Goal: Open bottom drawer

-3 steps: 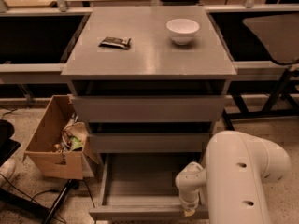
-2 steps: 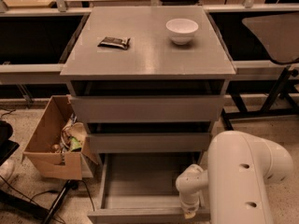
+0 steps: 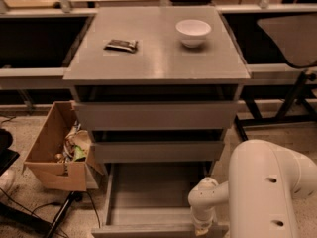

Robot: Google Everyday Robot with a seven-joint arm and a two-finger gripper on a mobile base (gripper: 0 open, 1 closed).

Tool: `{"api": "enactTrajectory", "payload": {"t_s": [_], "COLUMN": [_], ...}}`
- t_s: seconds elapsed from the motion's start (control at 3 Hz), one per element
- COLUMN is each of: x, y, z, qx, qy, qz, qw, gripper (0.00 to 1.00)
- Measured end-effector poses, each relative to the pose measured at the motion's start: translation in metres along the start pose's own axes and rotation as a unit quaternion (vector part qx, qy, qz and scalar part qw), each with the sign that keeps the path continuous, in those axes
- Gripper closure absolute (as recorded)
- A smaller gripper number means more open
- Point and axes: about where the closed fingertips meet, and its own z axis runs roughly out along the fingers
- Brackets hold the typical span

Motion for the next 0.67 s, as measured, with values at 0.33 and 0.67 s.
{"api": "enactTrajectory", "payload": {"t_s": [0.33,0.67], "x": [-0.003,-0.003], "y": [-0.001,0.014], "z": [-0.005,-0.004], "qx": [0.011,0.003], "qy": [-0.008,-0.011], "qz": [-0.013,-0.019], "qw": [0.9998,0.9998], "gripper": [1.0,1.0]}}
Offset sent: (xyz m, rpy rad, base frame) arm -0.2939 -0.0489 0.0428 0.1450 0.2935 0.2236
